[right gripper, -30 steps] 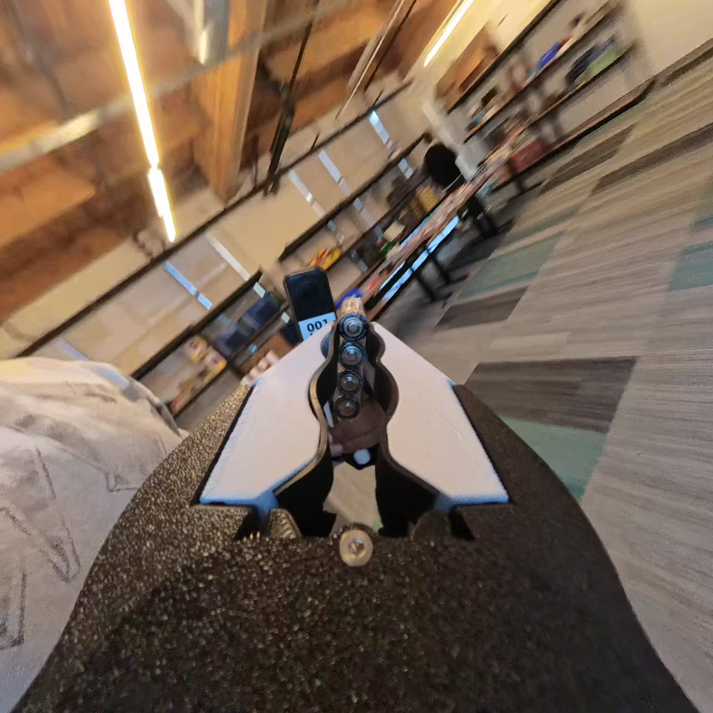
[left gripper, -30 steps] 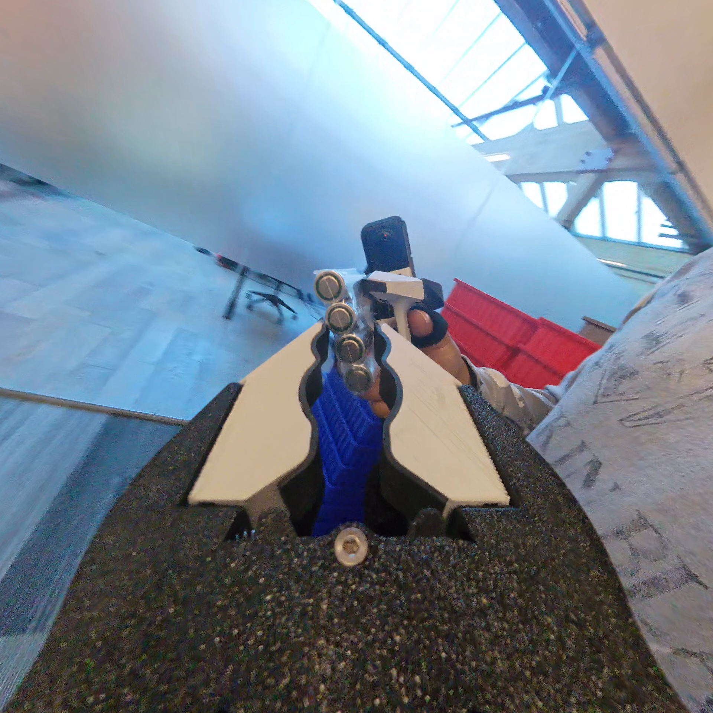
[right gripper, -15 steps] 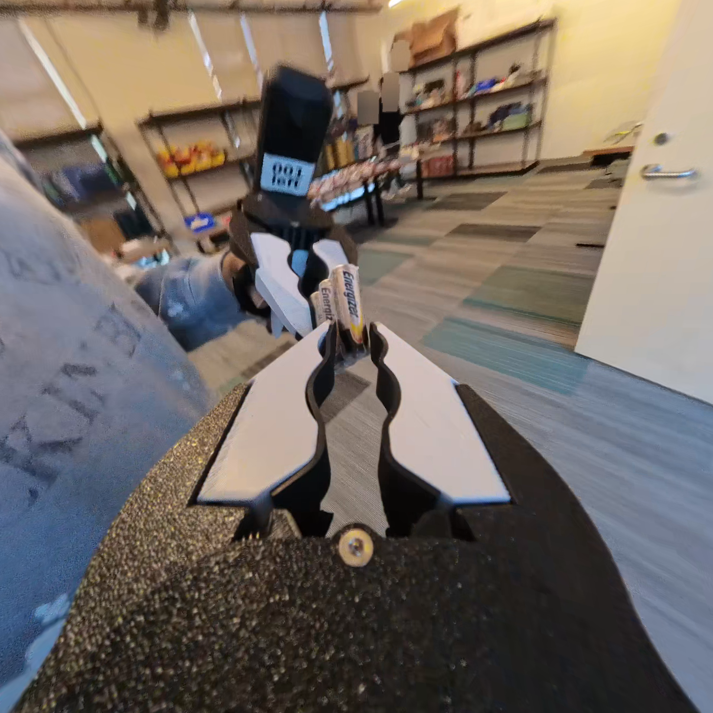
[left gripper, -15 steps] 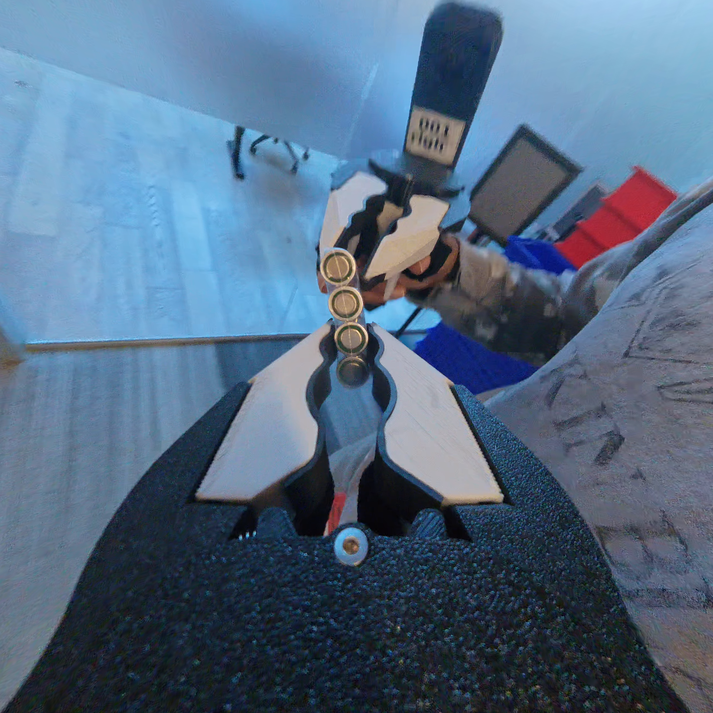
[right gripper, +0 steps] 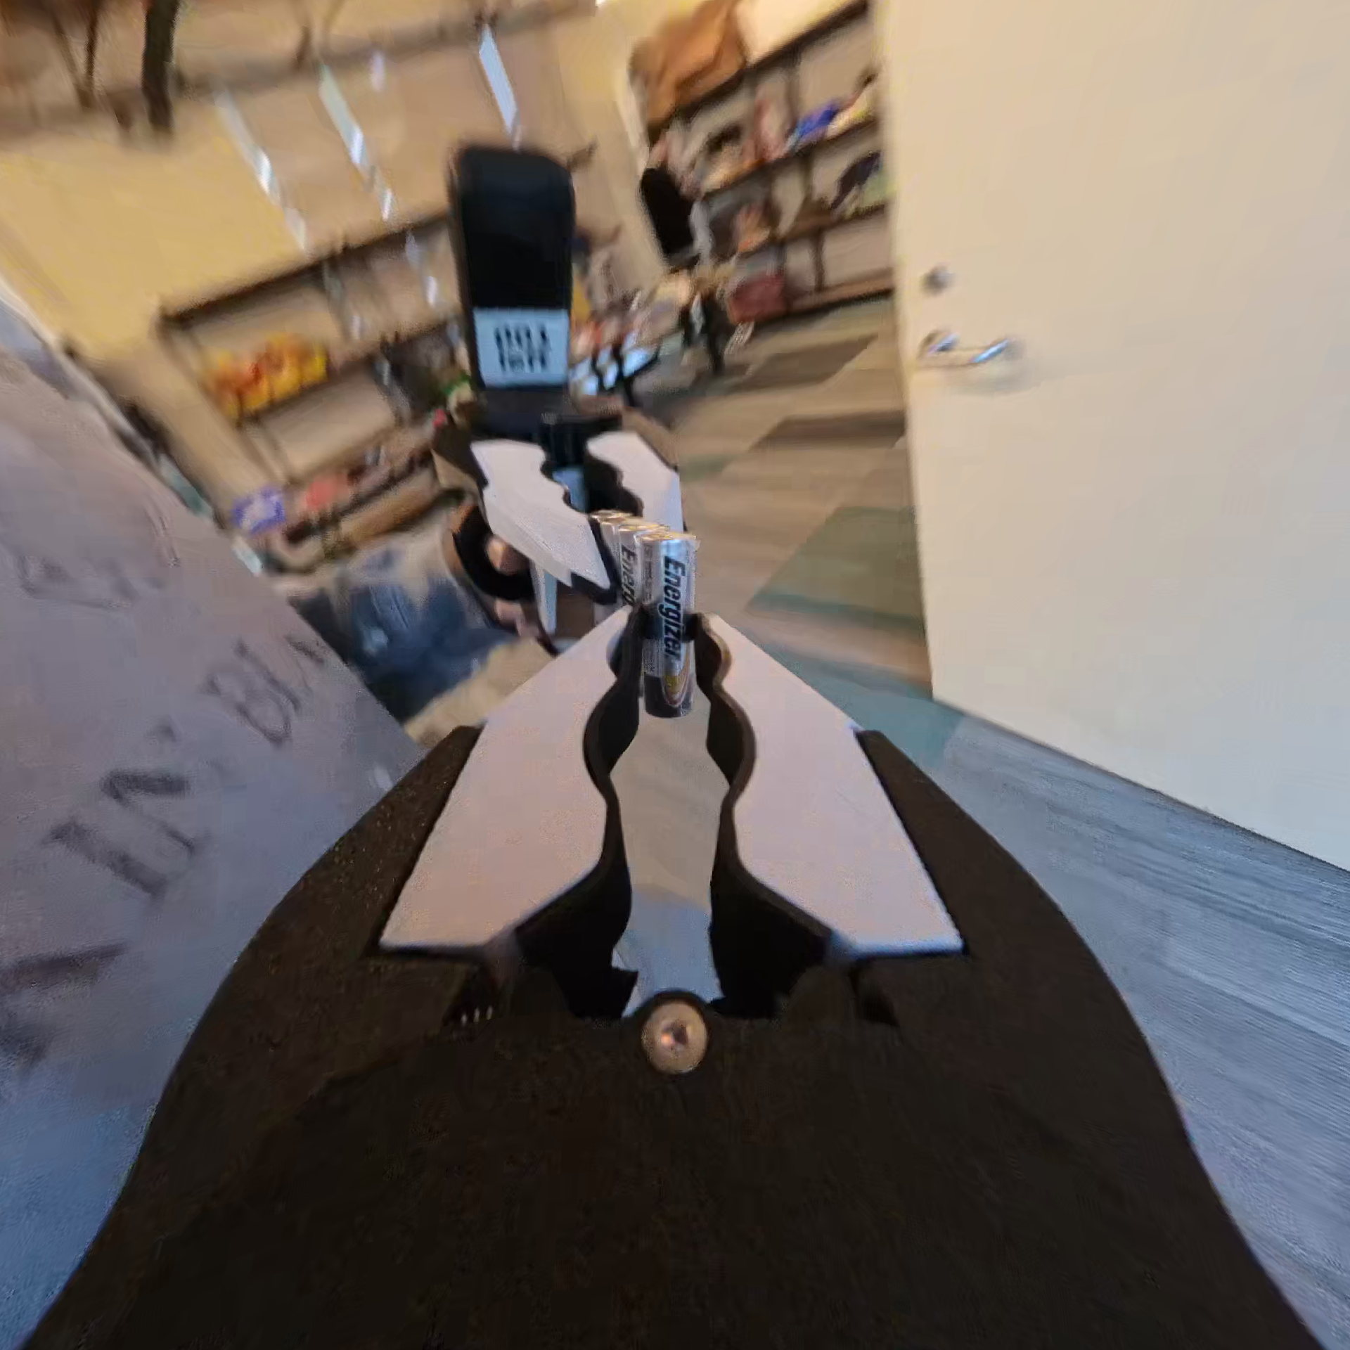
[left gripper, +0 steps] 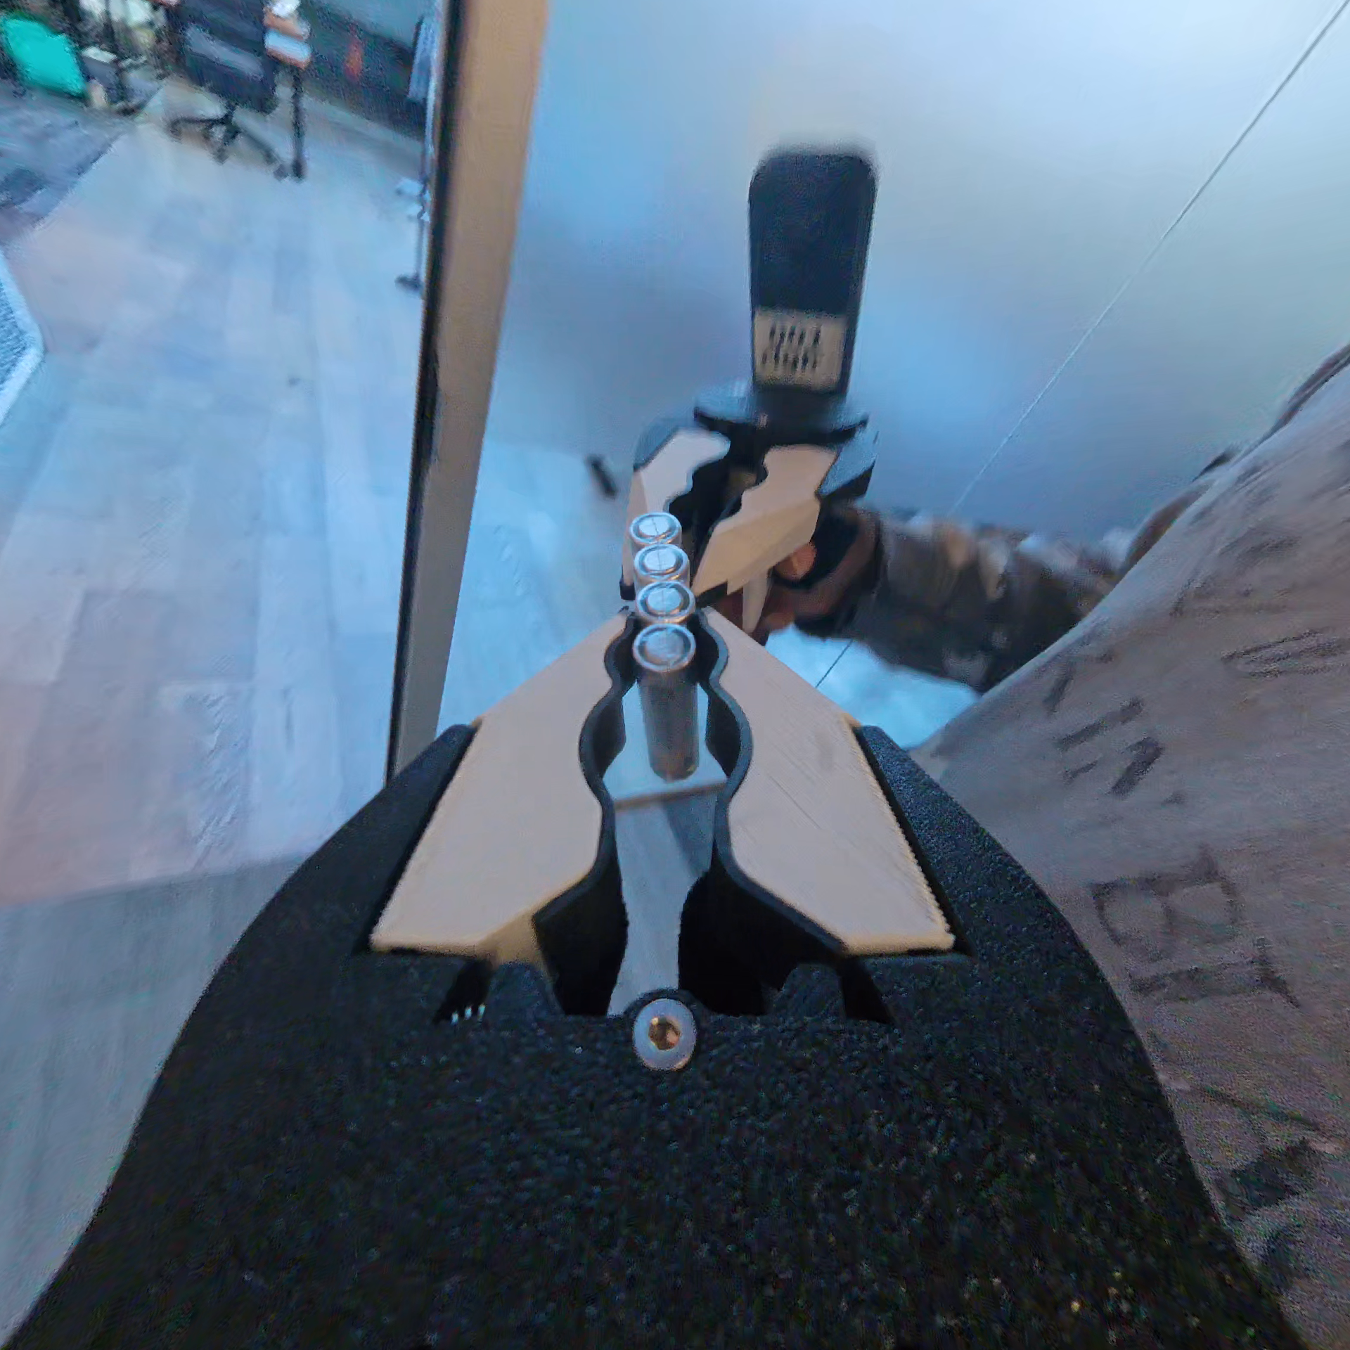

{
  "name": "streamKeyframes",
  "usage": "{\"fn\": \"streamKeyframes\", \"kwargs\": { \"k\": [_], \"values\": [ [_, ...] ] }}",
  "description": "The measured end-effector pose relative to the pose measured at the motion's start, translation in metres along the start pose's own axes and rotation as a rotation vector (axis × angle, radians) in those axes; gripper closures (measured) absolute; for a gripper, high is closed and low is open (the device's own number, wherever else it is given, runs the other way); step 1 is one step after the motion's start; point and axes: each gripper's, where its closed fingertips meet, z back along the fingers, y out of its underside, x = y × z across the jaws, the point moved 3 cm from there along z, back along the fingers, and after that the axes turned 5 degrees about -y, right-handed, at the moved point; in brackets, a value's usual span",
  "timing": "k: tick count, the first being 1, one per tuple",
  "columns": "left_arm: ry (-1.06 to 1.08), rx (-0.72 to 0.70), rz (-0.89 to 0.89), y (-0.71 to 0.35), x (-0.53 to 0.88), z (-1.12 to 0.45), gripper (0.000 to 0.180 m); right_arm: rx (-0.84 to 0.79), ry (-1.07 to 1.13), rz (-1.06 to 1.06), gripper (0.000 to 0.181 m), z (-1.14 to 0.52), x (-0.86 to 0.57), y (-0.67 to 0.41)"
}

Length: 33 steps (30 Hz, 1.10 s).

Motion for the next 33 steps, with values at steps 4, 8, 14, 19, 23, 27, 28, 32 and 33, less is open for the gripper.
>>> {"fn": "streamKeyframes", "kwargs": {
  "k": [4, 8, 14, 19, 23, 27, 28, 32, 33],
  "values": [
    [0.201, -0.028, 0.083, -0.101, 0.127, -0.049, 0.168, -0.194, 0.156, -0.088, 0.168, 0.013, -0.129, -0.088],
    [0.299, 0.080, 0.025, -0.164, 0.244, -0.121, 0.168, -0.215, 0.247, -0.099, 0.168, 0.043, -0.260, -0.135],
    [0.269, 0.112, -0.079, -0.223, 0.432, -0.252, 0.168, -0.258, 0.241, 0.021, 0.168, 0.101, -0.489, -0.176],
    [0.325, 0.117, -0.033, -0.315, 0.556, -0.372, 0.168, -0.234, 0.107, 0.056, 0.168, 0.175, -0.652, -0.256],
    [0.506, 0.180, -0.060, -0.380, 0.622, -0.488, 0.168, -0.137, 0.124, 0.044, 0.167, 0.261, -0.753, -0.310],
    [0.669, 0.257, -0.074, -0.413, 0.697, -0.637, 0.168, -0.158, 0.270, 0.010, 0.168, 0.369, -0.871, -0.322],
    [0.708, 0.263, -0.077, -0.420, 0.717, -0.678, 0.168, -0.188, 0.314, -0.001, 0.168, 0.399, -0.903, -0.323],
    [0.829, 0.243, -0.057, -0.472, 0.784, -0.856, 0.168, -0.370, 0.526, -0.043, 0.169, 0.540, -1.024, -0.355],
    [0.863, 0.234, -0.047, -0.492, 0.795, -0.902, 0.168, -0.428, 0.581, -0.056, 0.169, 0.579, -1.049, -0.369]
  ]
}}
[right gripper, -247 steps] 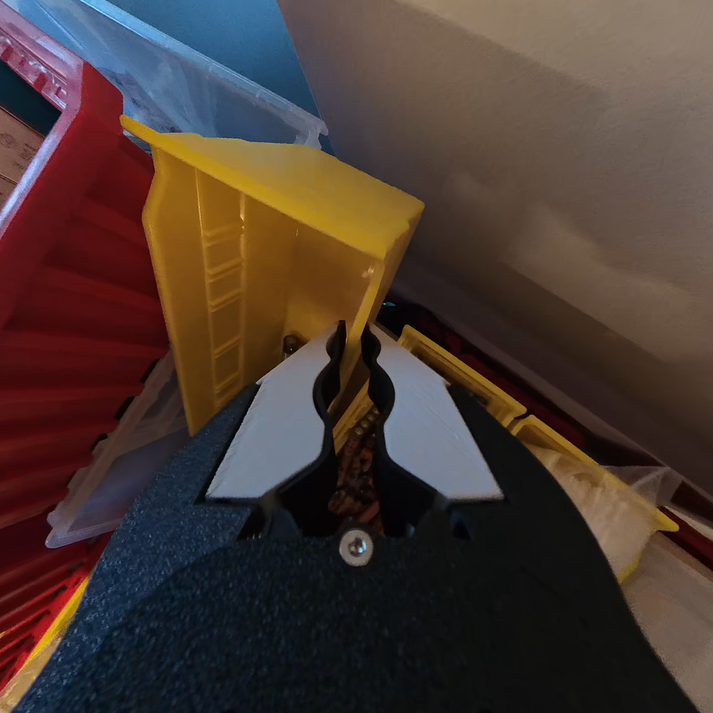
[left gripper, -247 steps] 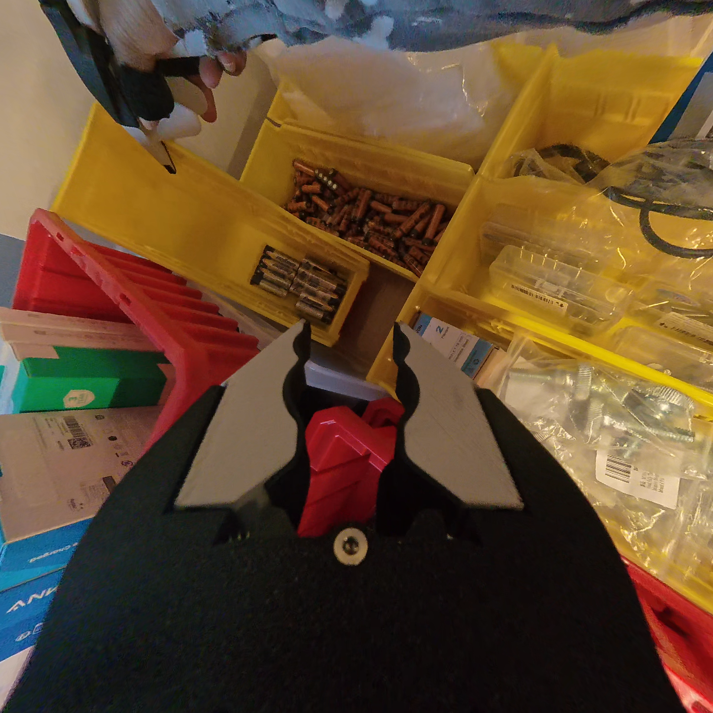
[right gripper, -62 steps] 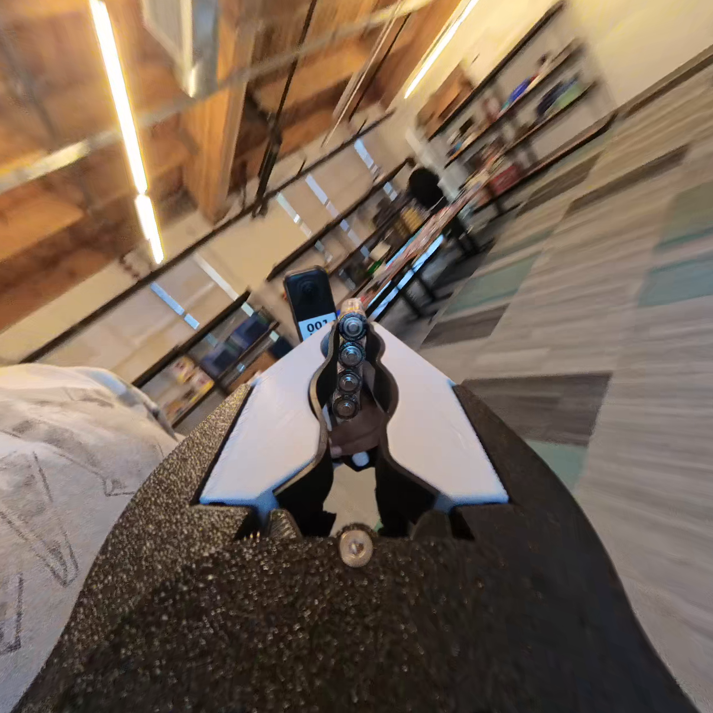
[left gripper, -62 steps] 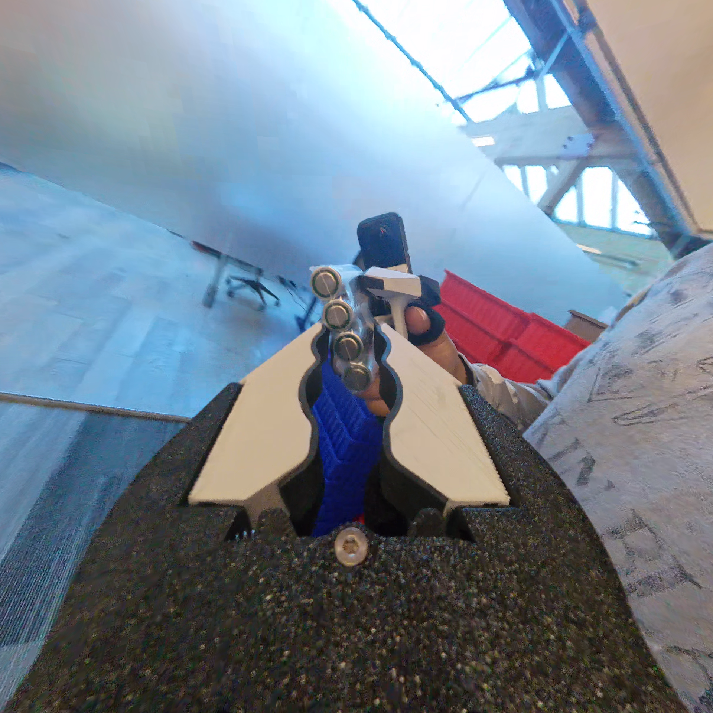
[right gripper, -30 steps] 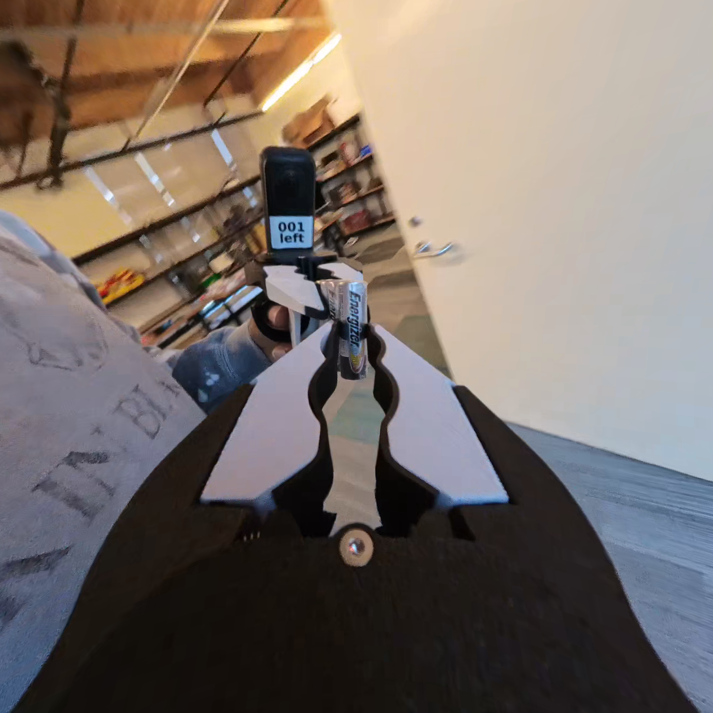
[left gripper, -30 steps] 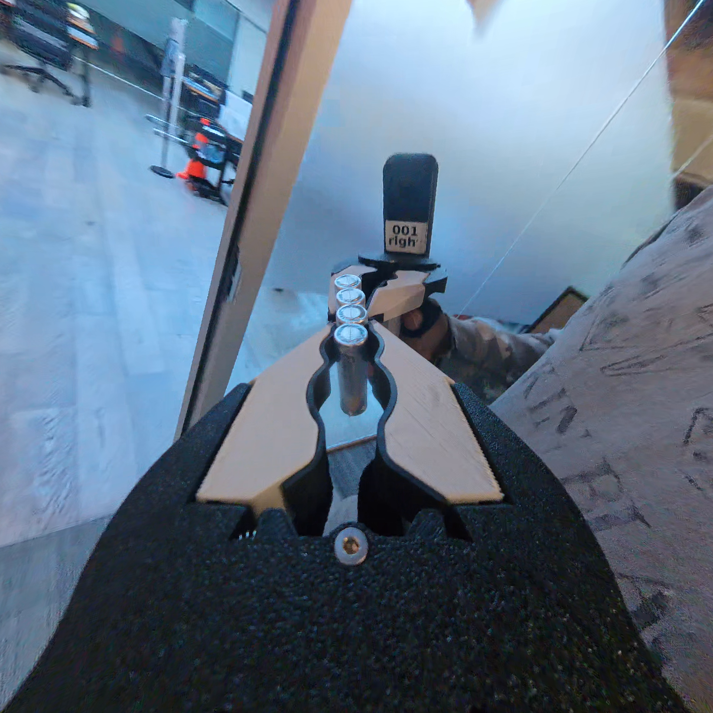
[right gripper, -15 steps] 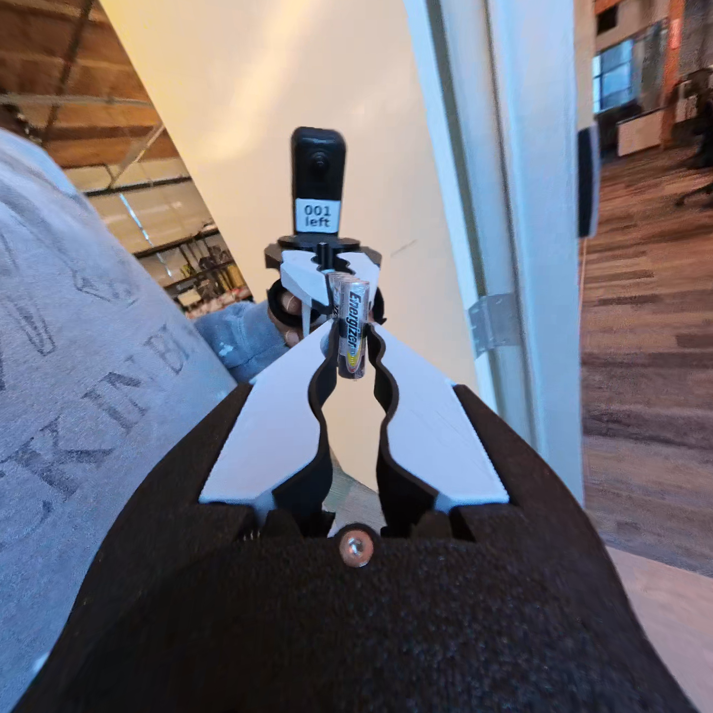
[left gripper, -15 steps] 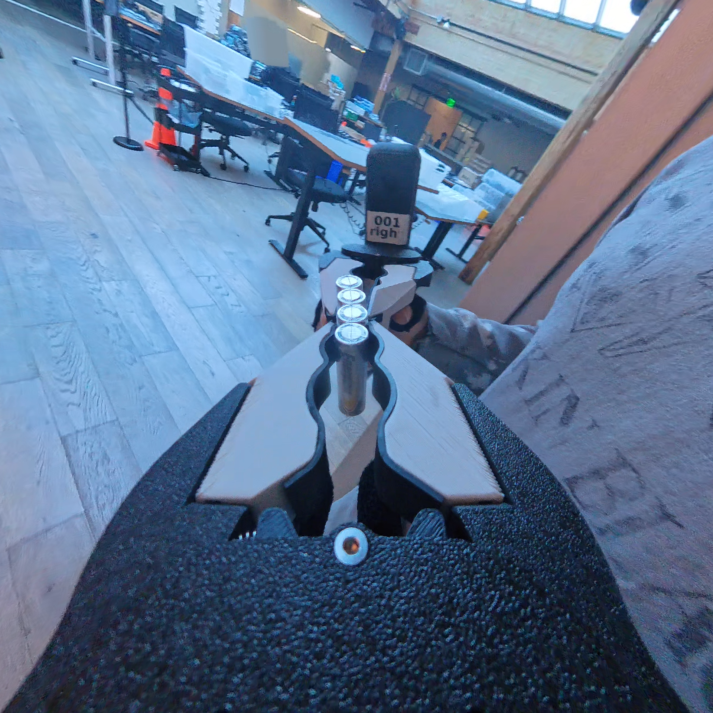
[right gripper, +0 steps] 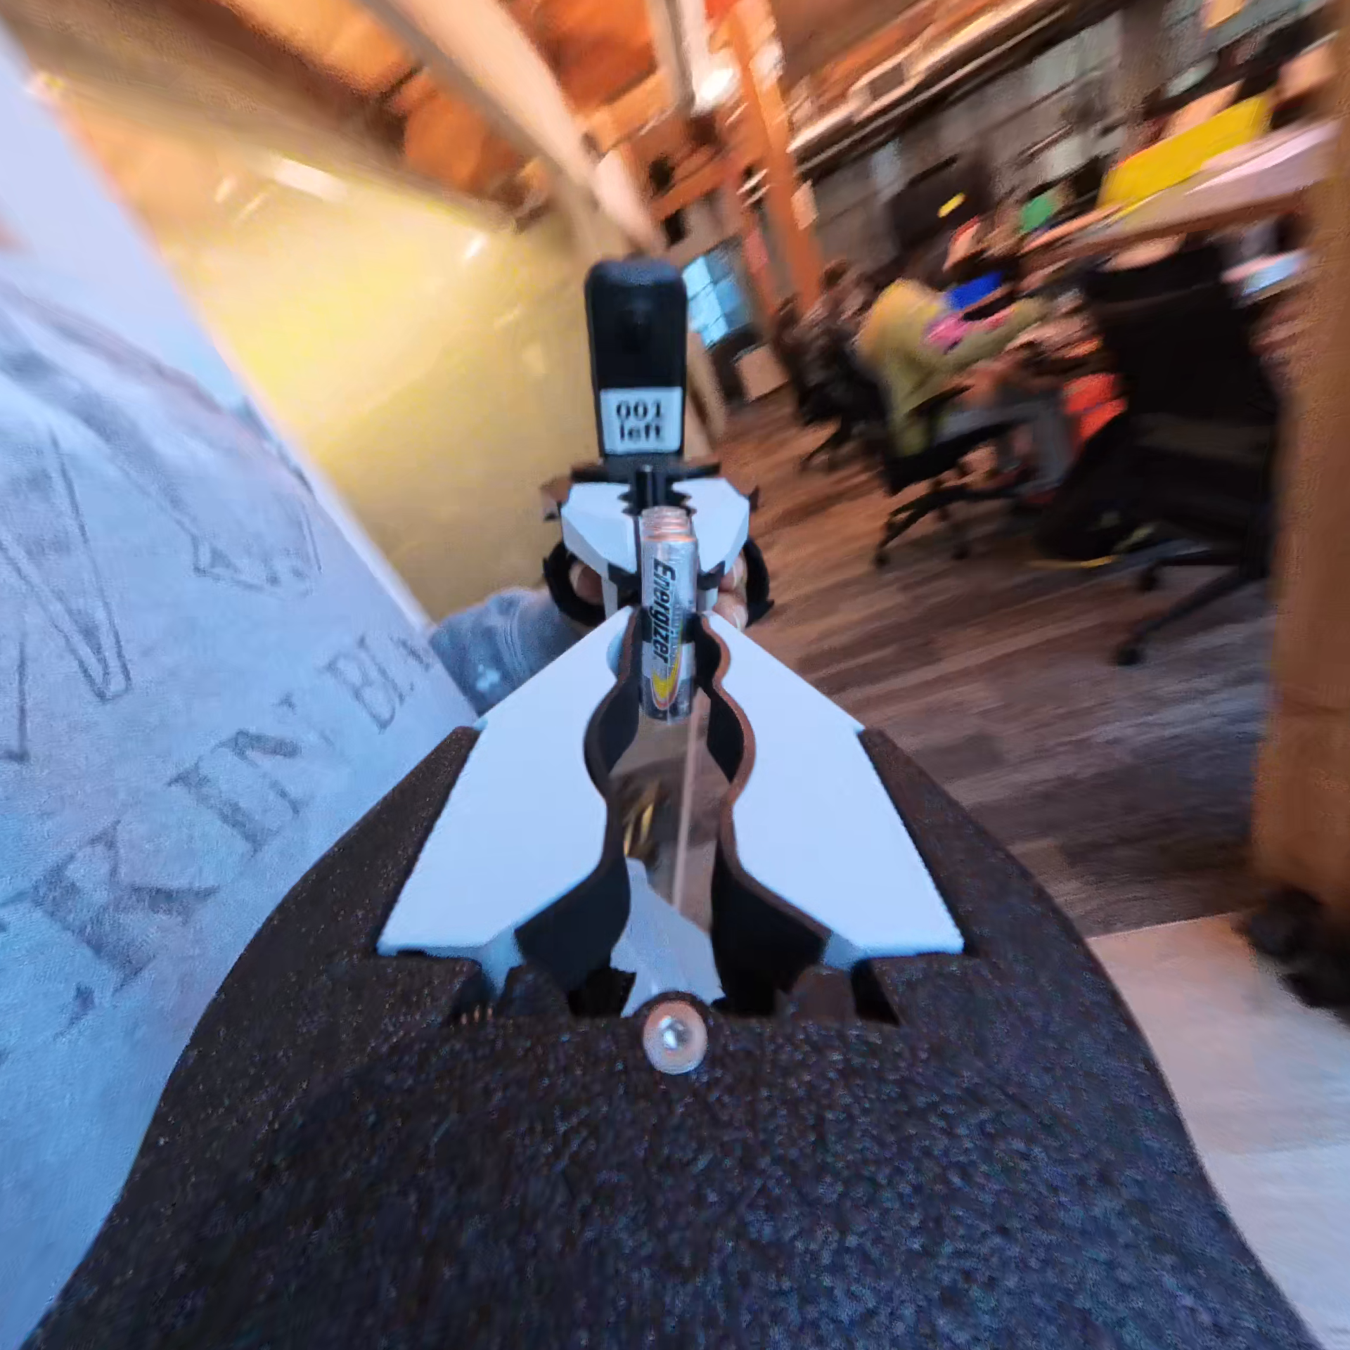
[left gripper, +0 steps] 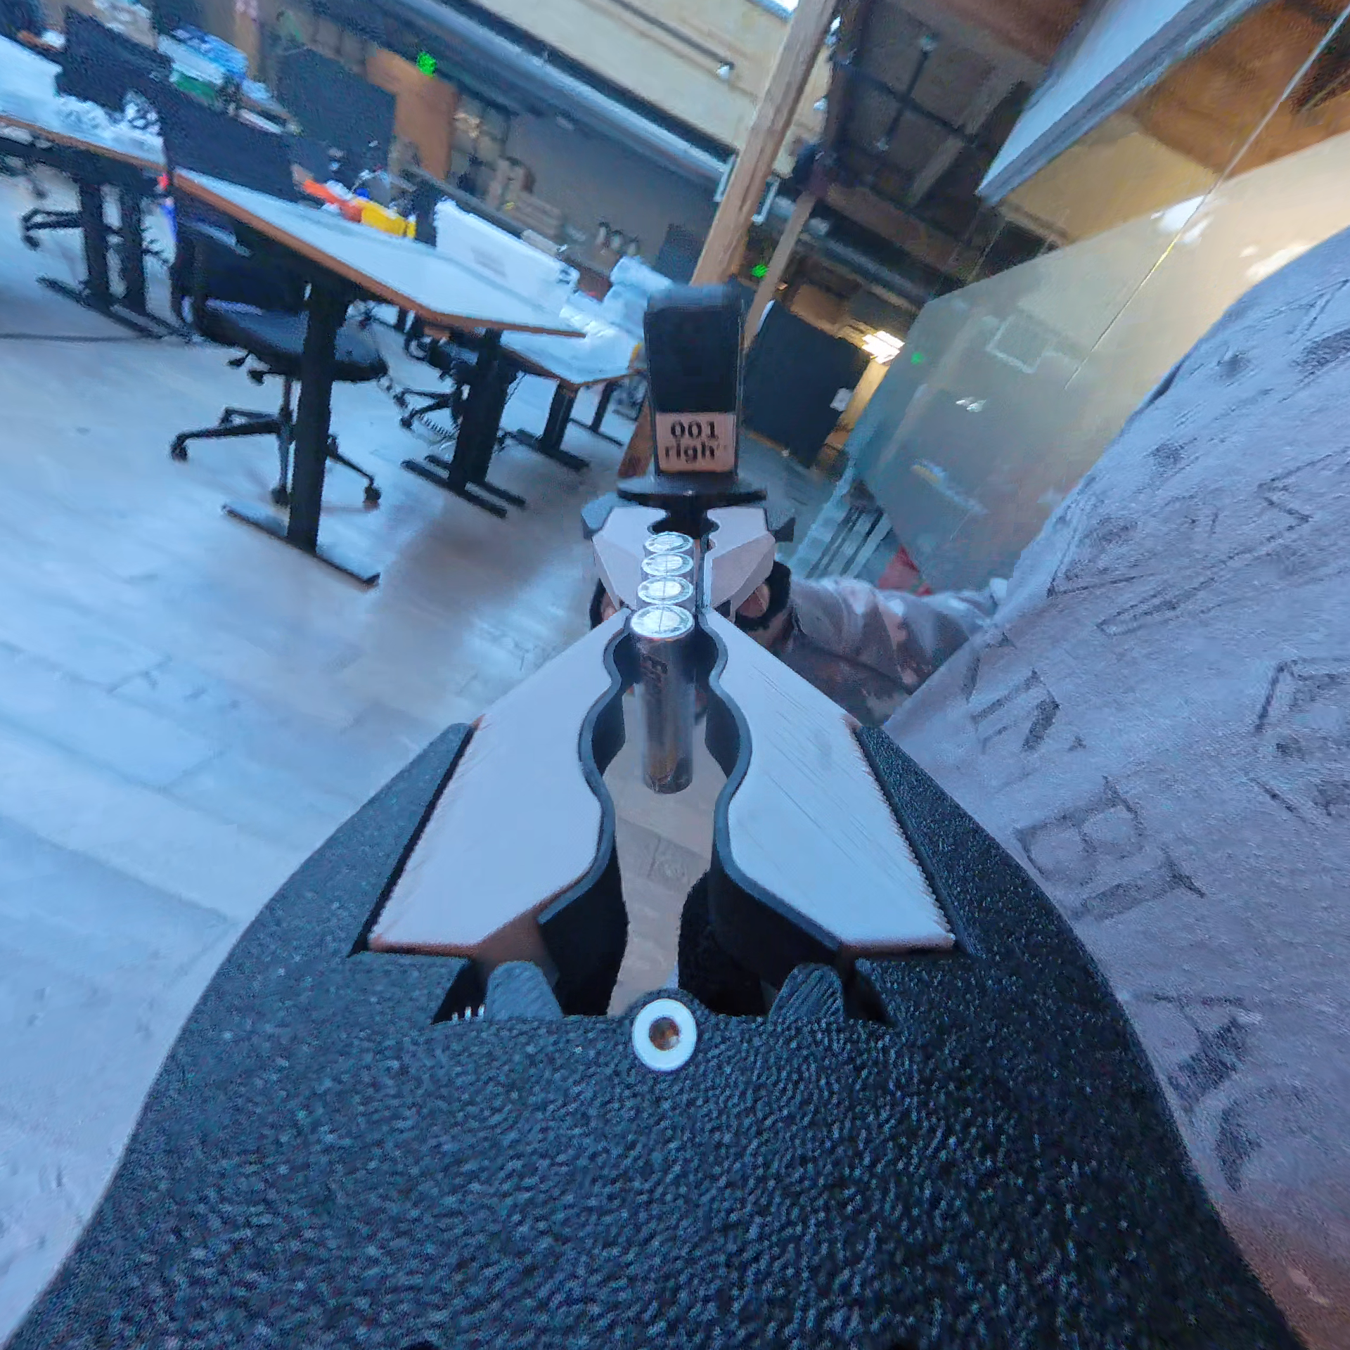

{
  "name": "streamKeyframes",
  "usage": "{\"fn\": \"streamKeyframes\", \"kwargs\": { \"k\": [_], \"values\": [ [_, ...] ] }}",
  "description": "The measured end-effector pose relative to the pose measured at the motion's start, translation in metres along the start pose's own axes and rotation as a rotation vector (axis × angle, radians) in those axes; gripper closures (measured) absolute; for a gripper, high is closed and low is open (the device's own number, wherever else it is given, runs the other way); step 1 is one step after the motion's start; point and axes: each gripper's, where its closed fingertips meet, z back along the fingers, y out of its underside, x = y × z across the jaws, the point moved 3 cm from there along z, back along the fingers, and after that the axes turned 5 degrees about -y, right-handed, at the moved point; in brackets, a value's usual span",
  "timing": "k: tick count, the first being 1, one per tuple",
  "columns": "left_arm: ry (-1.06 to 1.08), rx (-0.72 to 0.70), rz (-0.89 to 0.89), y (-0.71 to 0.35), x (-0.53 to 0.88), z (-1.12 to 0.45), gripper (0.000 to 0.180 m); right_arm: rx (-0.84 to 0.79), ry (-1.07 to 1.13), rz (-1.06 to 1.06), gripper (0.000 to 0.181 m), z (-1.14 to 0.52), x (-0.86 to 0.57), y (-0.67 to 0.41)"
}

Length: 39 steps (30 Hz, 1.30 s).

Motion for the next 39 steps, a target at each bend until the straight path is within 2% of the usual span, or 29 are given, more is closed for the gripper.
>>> {"fn": "streamKeyframes", "kwargs": {
  "k": [2, 5, 9, 12, 16, 19, 24, 29, 34, 39],
  "values": [
    [0.085, -0.006, 0.007, -0.057, 0.074, -0.037, 0.168, -0.090, 0.118, 0.015, 0.168, 0.023, -0.070, -0.058],
    [0.141, 0.077, -0.037, -0.135, 0.172, -0.102, 0.164, -0.166, 0.321, 0.059, 0.168, 0.069, -0.162, -0.137],
    [0.117, 0.179, -0.085, -0.198, 0.315, -0.191, 0.159, -0.249, 0.558, 0.082, 0.168, 0.138, -0.299, -0.201],
    [0.043, 0.171, -0.110, -0.225, 0.437, -0.251, 0.156, -0.296, 0.644, 0.092, 0.169, 0.185, -0.422, -0.234],
    [-0.097, 0.077, -0.068, -0.287, 0.603, -0.310, 0.151, -0.385, 0.605, 0.063, 0.169, 0.229, -0.596, -0.310],
    [-0.217, 0.010, -0.019, -0.357, 0.718, -0.331, 0.140, -0.385, 0.538, 0.046, 0.168, 0.247, -0.719, -0.391],
    [-0.529, -0.010, -0.050, -0.444, 0.914, -0.347, 0.132, -0.331, 0.454, 0.010, 0.169, 0.263, -0.914, -0.509],
    [-0.672, -0.030, -0.061, -0.493, 1.130, -0.388, 0.123, -0.389, 0.371, -0.032, 0.169, 0.283, -1.129, -0.585],
    [-0.698, 0.014, -0.114, -0.593, 1.335, -0.452, 0.115, -0.498, 0.367, -0.121, 0.169, 0.308, -1.333, -0.683],
    [-0.758, 0.138, -0.214, -0.699, 1.512, -0.514, 0.113, -0.468, 0.380, -0.164, 0.169, 0.329, -1.514, -0.790]
  ]
}}
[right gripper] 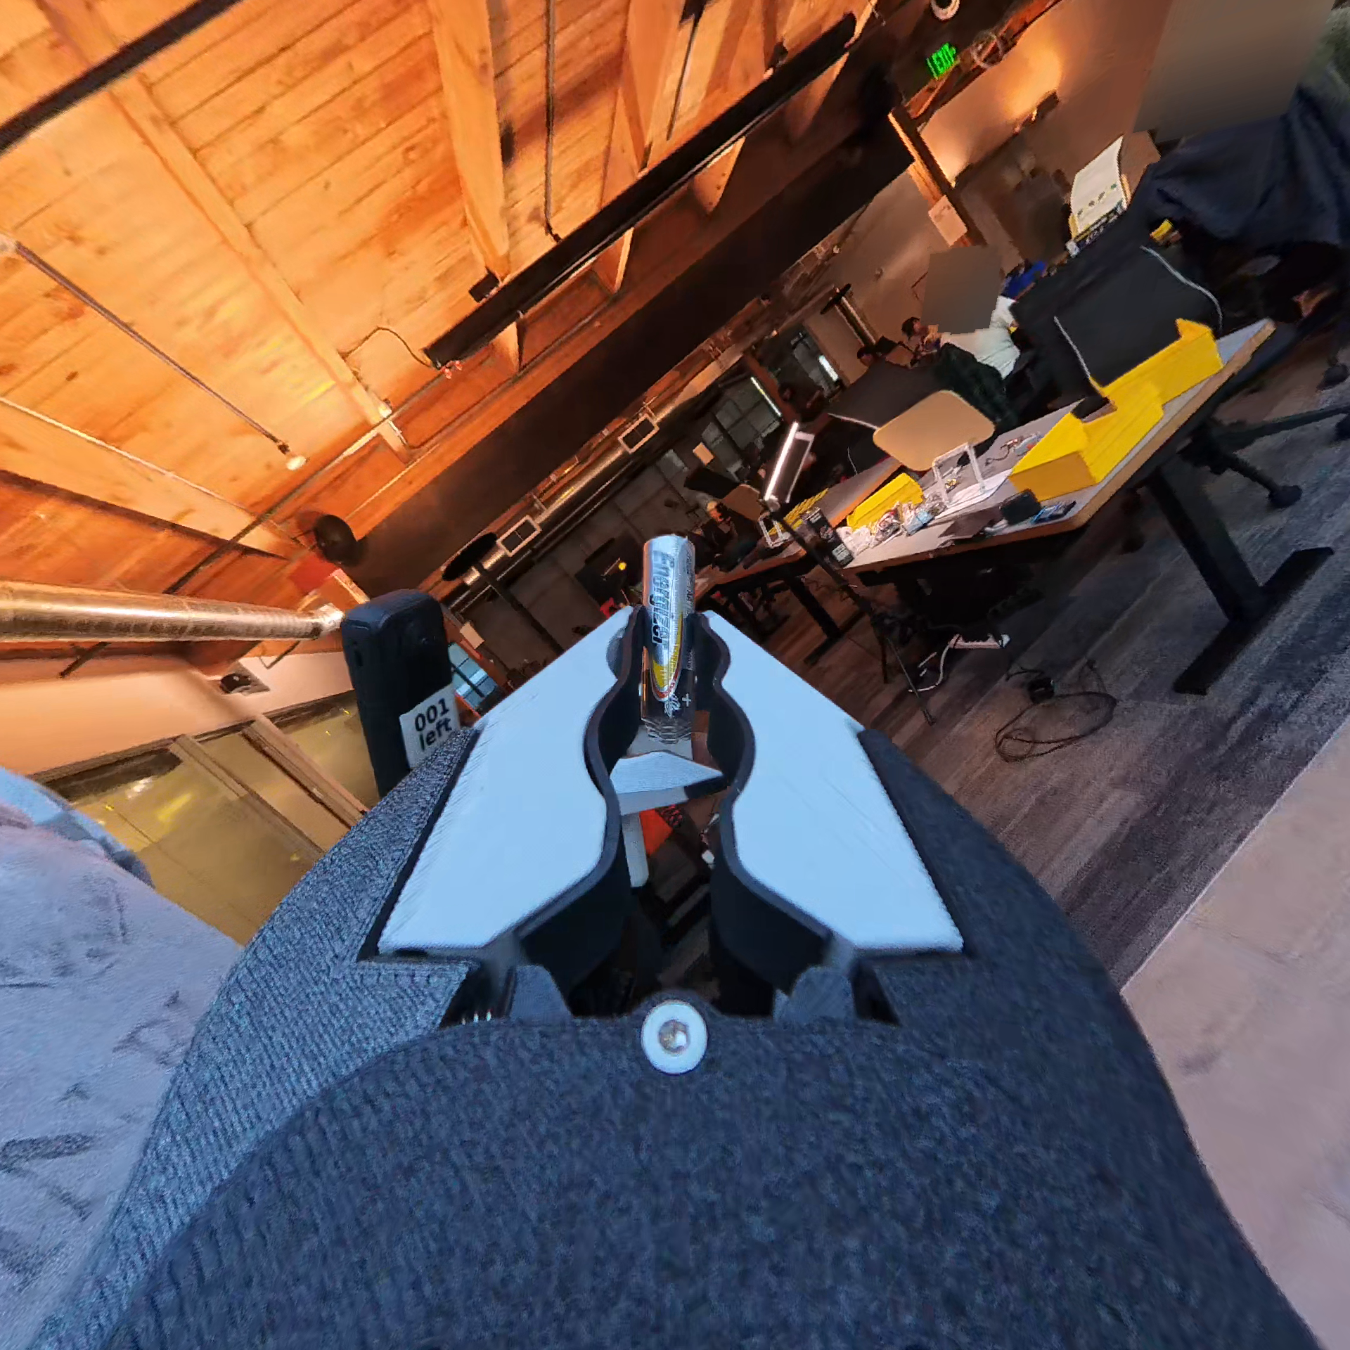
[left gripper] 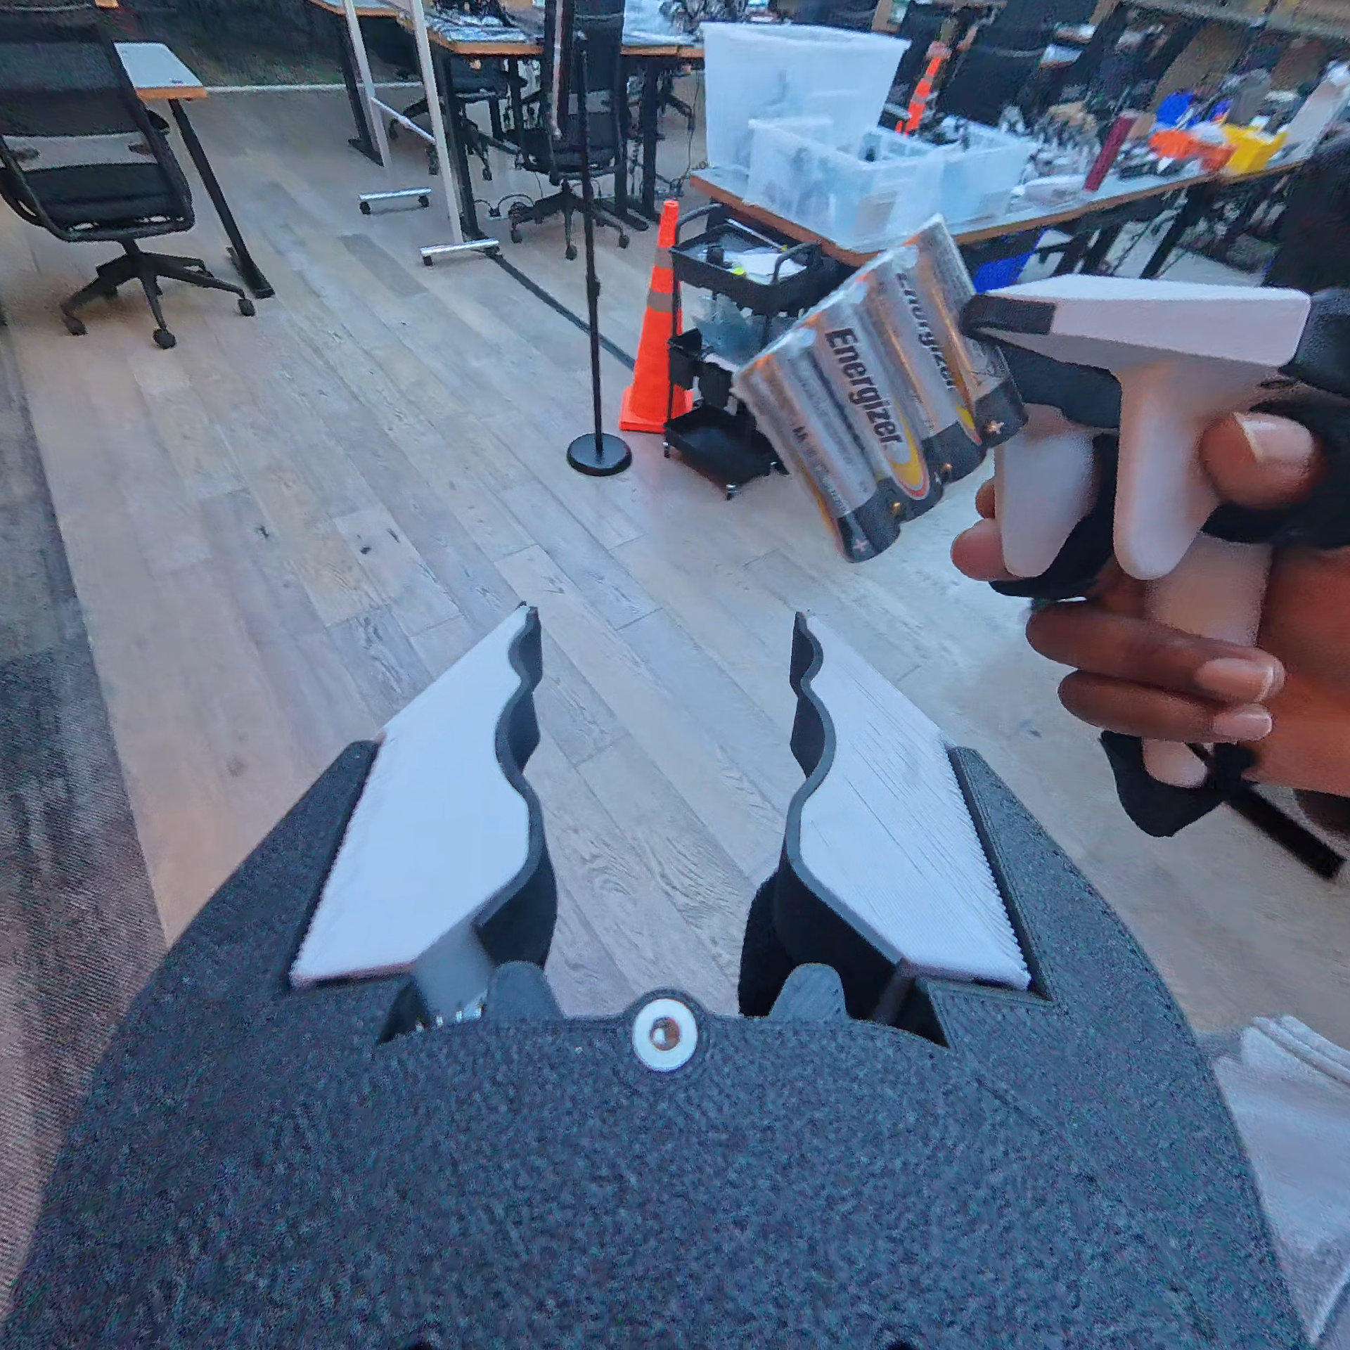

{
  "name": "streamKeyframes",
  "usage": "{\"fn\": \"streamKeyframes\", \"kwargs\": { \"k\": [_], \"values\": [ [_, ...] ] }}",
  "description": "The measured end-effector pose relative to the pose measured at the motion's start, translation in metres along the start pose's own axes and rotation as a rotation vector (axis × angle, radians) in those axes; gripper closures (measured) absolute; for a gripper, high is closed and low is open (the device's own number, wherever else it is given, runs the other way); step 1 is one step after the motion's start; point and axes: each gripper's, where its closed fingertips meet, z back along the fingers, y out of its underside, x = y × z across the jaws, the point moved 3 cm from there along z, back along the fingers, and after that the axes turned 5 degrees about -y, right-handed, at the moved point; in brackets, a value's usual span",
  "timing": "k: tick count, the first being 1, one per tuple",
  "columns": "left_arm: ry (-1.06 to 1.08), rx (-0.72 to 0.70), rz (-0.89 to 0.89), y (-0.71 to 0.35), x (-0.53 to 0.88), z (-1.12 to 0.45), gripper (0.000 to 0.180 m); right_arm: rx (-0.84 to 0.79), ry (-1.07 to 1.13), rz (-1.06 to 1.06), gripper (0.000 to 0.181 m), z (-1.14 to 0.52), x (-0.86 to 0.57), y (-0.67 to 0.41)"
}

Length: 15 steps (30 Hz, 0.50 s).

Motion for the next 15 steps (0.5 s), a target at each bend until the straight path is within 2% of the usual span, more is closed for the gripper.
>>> {"fn": "streamKeyframes", "kwargs": {
  "k": [5, 9, 15],
  "values": [
    [-0.084, 0.045, -0.074, -0.038, 0.120, -0.171, 0.113, 0.031, -0.064, -0.031, 0.169, -0.094, -0.180, -0.081],
    [-0.153, 0.080, -0.006, -0.073, 0.219, -0.299, 0.113, 0.054, -0.134, -0.116, 0.169, -0.179, -0.320, -0.153],
    [-0.248, 0.098, 0.069, -0.160, 0.375, -0.441, 0.113, 0.201, -0.187, -0.110, 0.168, -0.322, -0.481, -0.273]
  ]
}}
